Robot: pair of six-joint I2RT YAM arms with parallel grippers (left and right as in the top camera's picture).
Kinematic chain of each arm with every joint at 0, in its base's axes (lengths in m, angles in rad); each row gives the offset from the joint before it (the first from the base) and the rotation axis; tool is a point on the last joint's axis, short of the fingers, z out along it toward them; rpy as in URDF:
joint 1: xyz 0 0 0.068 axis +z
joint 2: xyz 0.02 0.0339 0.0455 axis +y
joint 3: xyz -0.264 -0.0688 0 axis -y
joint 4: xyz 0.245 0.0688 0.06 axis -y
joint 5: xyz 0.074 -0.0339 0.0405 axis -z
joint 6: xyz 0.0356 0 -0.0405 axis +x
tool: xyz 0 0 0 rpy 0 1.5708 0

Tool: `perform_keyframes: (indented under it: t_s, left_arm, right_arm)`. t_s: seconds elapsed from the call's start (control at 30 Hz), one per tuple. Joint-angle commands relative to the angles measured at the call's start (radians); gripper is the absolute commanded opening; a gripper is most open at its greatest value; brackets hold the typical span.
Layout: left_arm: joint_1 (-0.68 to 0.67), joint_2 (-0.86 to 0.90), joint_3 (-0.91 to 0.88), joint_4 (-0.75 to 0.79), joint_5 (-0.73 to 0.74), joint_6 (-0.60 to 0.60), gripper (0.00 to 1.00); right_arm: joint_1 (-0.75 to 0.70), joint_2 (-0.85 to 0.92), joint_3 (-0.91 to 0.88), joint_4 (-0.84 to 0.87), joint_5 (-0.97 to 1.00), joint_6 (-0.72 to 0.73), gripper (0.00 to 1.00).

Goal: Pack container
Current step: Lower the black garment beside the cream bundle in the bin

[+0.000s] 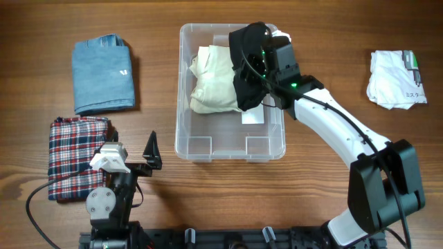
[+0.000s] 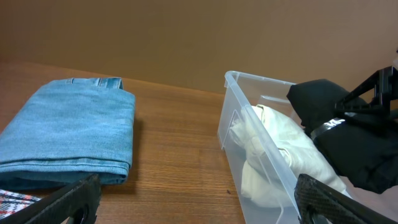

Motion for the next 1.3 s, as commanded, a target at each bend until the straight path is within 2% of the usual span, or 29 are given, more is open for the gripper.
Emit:
perform_keyframes:
  t_s: [0.0, 0.17, 0.4, 0.5, 0.57, 0.7, 0.77, 0.9, 1.27]
  left_arm:
    - [0.009, -0.002, -0.006, 0.0, 0.005, 0.019, 1.0]
    - [0.009, -0.002, -0.006, 0.0, 0.005, 0.019, 1.0]
    - [0.009, -0.002, -0.006, 0.0, 0.005, 0.019, 1.0]
    - [0.009, -0.002, -0.006, 0.0, 0.005, 0.019, 1.0]
    - [0.009, -0.002, -0.006, 0.0, 0.005, 0.019, 1.0]
    - [0.009, -0.002, -0.006, 0.0, 0.005, 0.019, 1.0]
    - [0.009, -0.002, -0.006, 0.0, 0.005, 0.019, 1.0]
    - [0.009, -0.002, -0.006, 0.0, 0.005, 0.019, 1.0]
    - [0.009, -0.002, -0.006, 0.0, 0.005, 0.019, 1.0]
  right_arm:
    - [-0.003, -0.023, 0.096, -0.068, 0.159, -0.069, 0.8]
    - [-0.002, -0.026, 0.224, -0.174, 0.185, -0.114, 0.83]
    - [0.0, -0.025, 0.266, -0.19, 0.188, -0.139, 0.82]
    - [0.011, -0.022, 0.266, -0.19, 0.184, -0.191, 0.75]
    - [0.024, -0.015, 0.266, -0.186, 0.185, -0.224, 0.62]
    - [0.044, 0.013, 0.266, -0.177, 0.185, -0.249, 0.27]
    - [0.051, 0.033, 0.266, -0.179, 0.195, -0.266, 0.2]
    - [0.052, 0.079, 0.266, -0.196, 0.207, -0.266, 0.16]
    - [0.052, 0.193, 0.266, -0.211, 0.206, -0.258, 0.16]
